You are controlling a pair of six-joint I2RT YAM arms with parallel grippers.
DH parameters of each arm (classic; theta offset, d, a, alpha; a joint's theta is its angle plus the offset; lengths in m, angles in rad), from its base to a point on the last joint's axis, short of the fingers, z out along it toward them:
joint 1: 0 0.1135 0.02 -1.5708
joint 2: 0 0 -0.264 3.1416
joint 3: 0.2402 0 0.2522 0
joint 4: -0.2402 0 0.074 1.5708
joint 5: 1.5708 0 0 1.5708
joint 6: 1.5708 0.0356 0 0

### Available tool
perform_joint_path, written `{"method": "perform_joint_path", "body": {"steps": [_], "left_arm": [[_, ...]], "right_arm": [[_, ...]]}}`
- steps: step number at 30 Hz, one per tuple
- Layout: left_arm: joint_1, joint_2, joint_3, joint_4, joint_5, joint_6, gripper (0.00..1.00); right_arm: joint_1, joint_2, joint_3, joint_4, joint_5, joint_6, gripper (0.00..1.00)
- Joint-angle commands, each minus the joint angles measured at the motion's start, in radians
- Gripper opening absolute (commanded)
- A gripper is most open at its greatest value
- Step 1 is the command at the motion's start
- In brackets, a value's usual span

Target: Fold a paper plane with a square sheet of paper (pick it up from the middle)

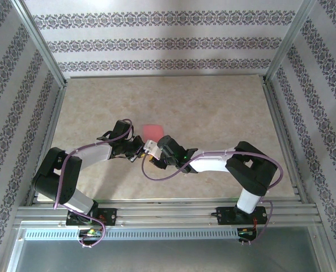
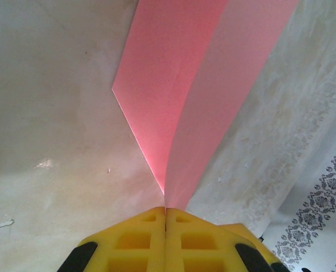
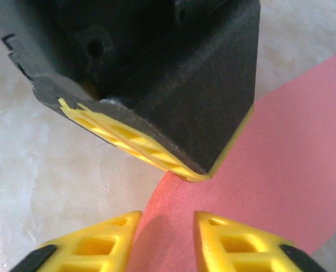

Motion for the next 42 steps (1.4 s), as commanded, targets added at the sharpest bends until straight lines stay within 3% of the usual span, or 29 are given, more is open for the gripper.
{"method": "perform_joint_path", "body": {"steps": [1,5,8,11,16,21,28,42], "left_arm": [[0.005,-0.002,0.002,0.002,0.007,-0.026,0.00],[0.006,-0.007,0.002,-0.005,0.007,-0.022,0.00],[0.030,-0.042,0.013,-0.062,-0.014,0.021,0.14],[0.090,-0.110,0.008,-0.137,-0.051,0.088,0.28],[0.172,-0.199,0.029,-0.150,-0.019,0.211,0.36],[0.142,-0.152,0.044,0.009,0.071,0.206,0.36],[0.094,0.041,0.089,0.128,0.099,0.194,0.26],[0.036,0.290,0.291,-0.082,0.040,0.331,0.14]], "right_arm": [[0.005,-0.022,-0.014,0.024,-0.025,-0.007,0.24],[0.005,-0.023,-0.016,0.021,-0.043,-0.006,0.10],[-0.002,-0.030,-0.011,-0.001,-0.074,-0.002,0.02],[-0.021,-0.043,-0.020,-0.011,-0.143,0.026,0.01],[-0.059,-0.054,-0.030,-0.030,-0.263,0.075,0.02],[-0.064,-0.031,-0.022,-0.043,-0.313,0.108,0.03],[-0.065,0.008,-0.016,-0.023,-0.346,0.163,0.04],[-0.067,0.061,0.016,-0.016,-0.336,0.205,0.05]]}}
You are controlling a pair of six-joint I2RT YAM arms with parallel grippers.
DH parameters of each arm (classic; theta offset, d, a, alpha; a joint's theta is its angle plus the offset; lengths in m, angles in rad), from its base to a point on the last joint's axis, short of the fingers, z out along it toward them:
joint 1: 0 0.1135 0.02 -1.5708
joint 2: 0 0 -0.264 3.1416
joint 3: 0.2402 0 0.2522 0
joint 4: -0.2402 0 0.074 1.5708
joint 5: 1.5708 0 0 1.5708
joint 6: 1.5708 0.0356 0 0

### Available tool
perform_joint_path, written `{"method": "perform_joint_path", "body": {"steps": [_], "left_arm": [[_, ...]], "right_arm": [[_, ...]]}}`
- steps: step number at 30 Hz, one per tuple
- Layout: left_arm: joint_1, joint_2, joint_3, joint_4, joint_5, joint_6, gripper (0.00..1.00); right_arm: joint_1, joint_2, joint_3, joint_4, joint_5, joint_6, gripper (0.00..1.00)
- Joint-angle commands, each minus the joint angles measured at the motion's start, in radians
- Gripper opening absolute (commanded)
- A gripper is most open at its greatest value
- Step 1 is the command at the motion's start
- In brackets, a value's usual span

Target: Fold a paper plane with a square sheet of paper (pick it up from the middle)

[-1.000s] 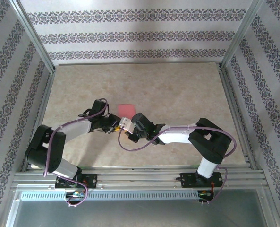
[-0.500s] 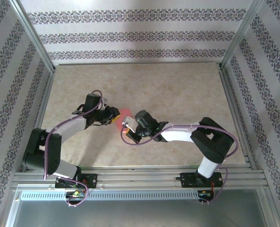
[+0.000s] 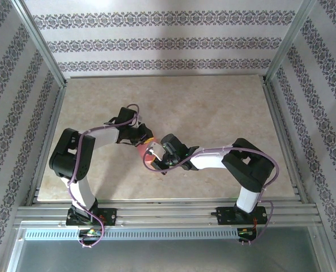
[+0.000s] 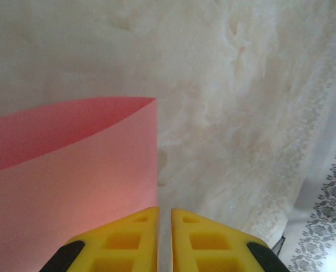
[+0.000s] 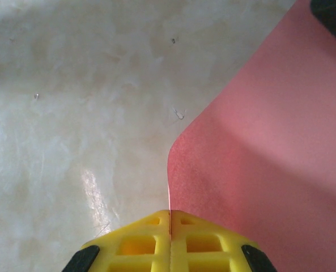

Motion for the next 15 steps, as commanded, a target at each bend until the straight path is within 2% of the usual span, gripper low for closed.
{"method": "perform_joint_path", "body": {"steps": [1,7,15], "left_arm": [[-0.018,0.022,0.023,-0.098,-0.025,0.073,0.12],[-0.017,0.032,0.015,-0.143,-0.045,0.111,0.07],[-0.017,0.083,0.030,-0.172,-0.059,0.138,0.06]], "right_arm": [[-0.003,0.018,0.027,0.012,-0.011,0.029,0.05],[-0.010,0.022,0.028,0.014,-0.011,0.046,0.06],[-0.036,-0.003,0.020,0.016,-0.012,0.071,0.06]]}}
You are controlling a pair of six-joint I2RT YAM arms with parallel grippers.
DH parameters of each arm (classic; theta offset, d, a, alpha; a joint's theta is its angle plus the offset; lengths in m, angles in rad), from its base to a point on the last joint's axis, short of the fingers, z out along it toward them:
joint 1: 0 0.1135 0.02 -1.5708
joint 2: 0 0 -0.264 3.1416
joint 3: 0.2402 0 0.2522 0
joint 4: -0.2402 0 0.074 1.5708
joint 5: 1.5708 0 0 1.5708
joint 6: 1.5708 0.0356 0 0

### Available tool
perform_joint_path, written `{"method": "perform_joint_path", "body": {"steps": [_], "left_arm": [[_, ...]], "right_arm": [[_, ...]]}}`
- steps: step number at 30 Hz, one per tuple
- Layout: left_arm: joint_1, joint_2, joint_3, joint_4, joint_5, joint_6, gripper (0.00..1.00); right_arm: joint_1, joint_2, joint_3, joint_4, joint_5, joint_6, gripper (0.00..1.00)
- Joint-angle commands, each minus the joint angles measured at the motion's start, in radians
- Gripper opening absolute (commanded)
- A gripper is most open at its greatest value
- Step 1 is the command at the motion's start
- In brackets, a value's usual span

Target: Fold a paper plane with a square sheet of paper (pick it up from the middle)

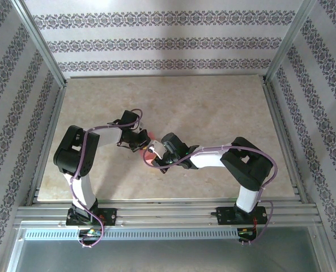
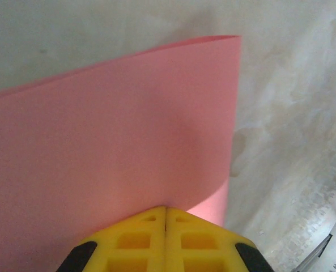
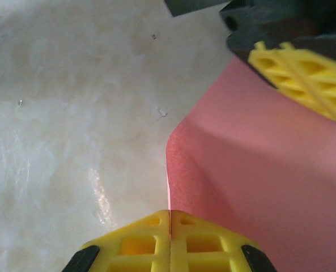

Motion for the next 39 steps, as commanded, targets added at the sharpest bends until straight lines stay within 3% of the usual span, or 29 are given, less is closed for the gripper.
{"method": "perform_joint_path", "body": {"steps": [1,11,26,39], "left_arm": [[-0.008,0.035,0.026,-0.065,-0.021,0.045,0.06],[-0.009,0.055,0.075,-0.126,-0.028,0.090,0.06],[-0.009,0.074,0.091,-0.154,-0.022,0.127,0.04],[-0.009,0.091,0.104,-0.163,0.038,0.183,0.03]], "right_arm": [[-0.016,-0.018,0.013,0.016,-0.011,0.030,0.06],[-0.031,-0.032,0.022,0.012,-0.002,0.057,0.08],[-0.064,-0.031,0.017,-0.018,0.150,0.094,0.08],[-0.073,0.004,0.066,-0.058,0.108,0.066,0.12]]}}
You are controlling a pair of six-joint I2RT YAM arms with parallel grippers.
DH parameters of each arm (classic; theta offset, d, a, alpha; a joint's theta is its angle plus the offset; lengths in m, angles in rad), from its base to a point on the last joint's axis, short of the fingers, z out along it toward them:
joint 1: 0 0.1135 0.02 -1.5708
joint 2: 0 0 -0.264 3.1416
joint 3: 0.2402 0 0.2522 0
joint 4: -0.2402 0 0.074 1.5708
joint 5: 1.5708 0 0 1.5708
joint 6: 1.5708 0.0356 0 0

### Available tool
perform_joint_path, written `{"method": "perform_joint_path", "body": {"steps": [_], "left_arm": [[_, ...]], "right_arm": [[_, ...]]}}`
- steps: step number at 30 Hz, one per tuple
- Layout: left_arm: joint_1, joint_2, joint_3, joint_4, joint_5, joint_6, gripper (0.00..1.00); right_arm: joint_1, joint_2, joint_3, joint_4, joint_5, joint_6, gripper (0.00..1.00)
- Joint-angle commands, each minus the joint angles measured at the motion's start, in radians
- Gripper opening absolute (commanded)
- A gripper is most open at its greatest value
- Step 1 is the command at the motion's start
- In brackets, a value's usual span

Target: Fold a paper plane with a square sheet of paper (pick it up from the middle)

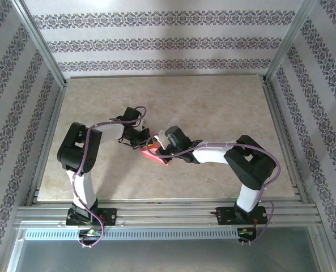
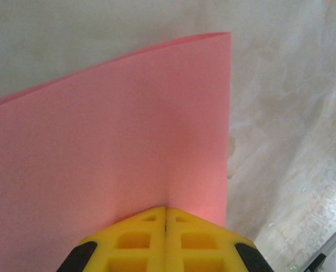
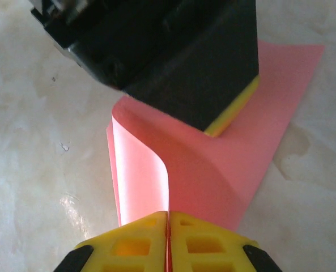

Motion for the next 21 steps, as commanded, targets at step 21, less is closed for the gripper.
{"method": "perform_joint_path", "body": {"steps": [21], "left_arm": [[0.005,0.026,0.018,-0.050,0.060,0.026,0.03]], "right_arm": [[-0.015,0.062,0.042,-0.028,-0.042,0.014,0.11]]}}
